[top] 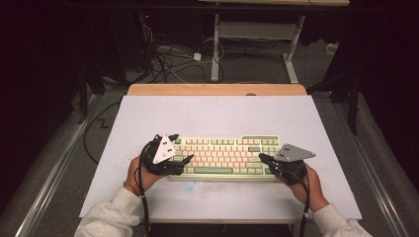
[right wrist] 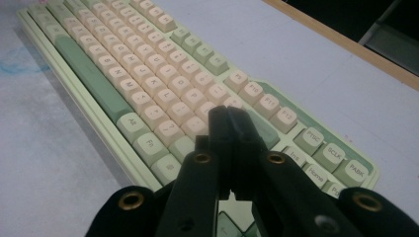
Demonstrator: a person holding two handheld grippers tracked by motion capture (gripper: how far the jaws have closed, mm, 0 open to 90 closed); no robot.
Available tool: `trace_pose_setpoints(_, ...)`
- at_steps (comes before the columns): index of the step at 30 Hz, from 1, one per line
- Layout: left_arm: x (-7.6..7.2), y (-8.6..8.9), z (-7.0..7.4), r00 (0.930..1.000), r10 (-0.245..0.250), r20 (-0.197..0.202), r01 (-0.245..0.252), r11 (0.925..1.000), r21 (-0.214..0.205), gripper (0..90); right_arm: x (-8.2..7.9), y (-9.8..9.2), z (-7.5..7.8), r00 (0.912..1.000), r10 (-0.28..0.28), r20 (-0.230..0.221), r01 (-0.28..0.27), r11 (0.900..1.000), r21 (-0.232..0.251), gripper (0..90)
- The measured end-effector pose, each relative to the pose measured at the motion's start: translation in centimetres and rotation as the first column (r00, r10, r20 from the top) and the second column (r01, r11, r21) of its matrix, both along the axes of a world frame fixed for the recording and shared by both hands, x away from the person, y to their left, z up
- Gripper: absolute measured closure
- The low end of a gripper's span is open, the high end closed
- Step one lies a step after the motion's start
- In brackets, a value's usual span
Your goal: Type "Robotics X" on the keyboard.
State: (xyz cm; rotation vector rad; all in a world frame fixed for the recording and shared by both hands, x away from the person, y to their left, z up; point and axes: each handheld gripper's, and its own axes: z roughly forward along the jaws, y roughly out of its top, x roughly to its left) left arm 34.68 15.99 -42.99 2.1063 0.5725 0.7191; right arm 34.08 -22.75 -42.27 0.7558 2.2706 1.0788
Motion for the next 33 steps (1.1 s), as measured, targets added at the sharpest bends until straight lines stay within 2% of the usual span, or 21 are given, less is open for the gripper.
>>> trace_pose_setpoints(4,-0.8,1.0,-0.7,0.9997,0.023,-0.003,-0.023,0.9997,-0.011,19.3,0.3,0.3,0.2,1.0000,0.010,-0.001,-0.010,0.9999,0.006,90.0)
trace_pose_setpoints(6,-1.5,1.9,-1.5,0.9991,0.031,-0.027,-0.031,0.9995,0.008,18.3,0.4,0.5,0.2,0.9999,0.016,0.000,-0.016,0.9999,0.002,90.0)
trace_pose_setpoints(7,-1.5,1.9,-1.5,0.9991,0.031,-0.027,-0.031,0.9995,0.008,18.3,0.5,0.7,0.1,0.9998,0.018,-0.002,-0.018,0.9998,0.001,90.0)
trace_pose_setpoints(9,-2.2,2.8,-2.3,0.9968,0.040,-0.069,-0.040,0.9992,0.006,18.3,0.8,1.1,0.1,0.9996,0.028,-0.004,-0.028,0.9996,-0.001,90.0)
trace_pose_setpoints(13,-2.9,3.4,-2.9,0.9954,0.046,-0.084,-0.046,0.9990,0.003,18.5,1.4,2.3,0.1,0.9988,0.048,-0.007,-0.048,0.9987,-0.018,90.0)
trace_pose_setpoints(14,-3.1,3.6,-3.1,0.9949,0.050,-0.088,-0.051,0.9987,-0.004,18.7,1.7,2.6,0.1,0.9986,0.053,-0.008,-0.053,0.9984,-0.019,90.0)
trace_pose_setpoints(15,-3.4,3.8,-3.3,0.9928,0.043,-0.111,-0.048,0.9983,-0.034,19.1,1.9,2.9,0.1,0.9982,0.058,-0.011,-0.058,0.9981,-0.020,90.0)
trace_pose_setpoints(17,-3.6,3.8,-3.5,0.9910,0.044,-0.127,-0.049,0.9979,-0.042,19.1,2.4,3.6,0.0,0.9979,0.063,-0.017,-0.064,0.9975,-0.030,90.0)
trace_pose_setpoints(19,-3.9,3.7,-3.7,0.9912,0.041,-0.126,-0.045,0.9984,-0.034,19.1,2.8,4.3,-0.3,0.9971,0.072,-0.025,-0.073,0.9965,-0.040,90.0)
trace_pose_setpoints(22,-4.1,4.0,-3.4,0.9932,0.047,-0.107,-0.052,0.9975,-0.047,19.1,3.4,5.3,-0.7,0.9953,0.084,-0.047,-0.086,0.9950,-0.050,90.0)
trace_pose_setpoints(23,-4.2,4.0,-3.4,0.9924,0.049,-0.113,-0.055,0.9974,-0.047,19.1,3.6,5.7,-0.8,0.9949,0.088,-0.049,-0.091,0.9941,-0.059,90.0)
trace_pose_setpoints(24,-4.1,4.1,-3.4,0.9935,0.060,-0.097,-0.062,0.9977,-0.025,19.1,3.8,6.0,-0.9,0.9945,0.091,-0.053,-0.094,0.9937,-0.061,90.0)
trace_pose_setpoints(27,-4.0,4.2,-3.6,0.9921,0.059,-0.111,-0.062,0.9977,-0.028,19.2,4.3,6.7,-1.2,0.9934,0.093,-0.067,-0.097,0.9929,-0.068,90.0)
trace_pose_setpoints(33,-4.0,4.4,-3.5,0.9927,0.063,-0.102,-0.066,0.9975,-0.026,19.1,4.9,7.9,-1.8,0.9914,0.089,-0.096,-0.098,0.9910,-0.091,90.0)
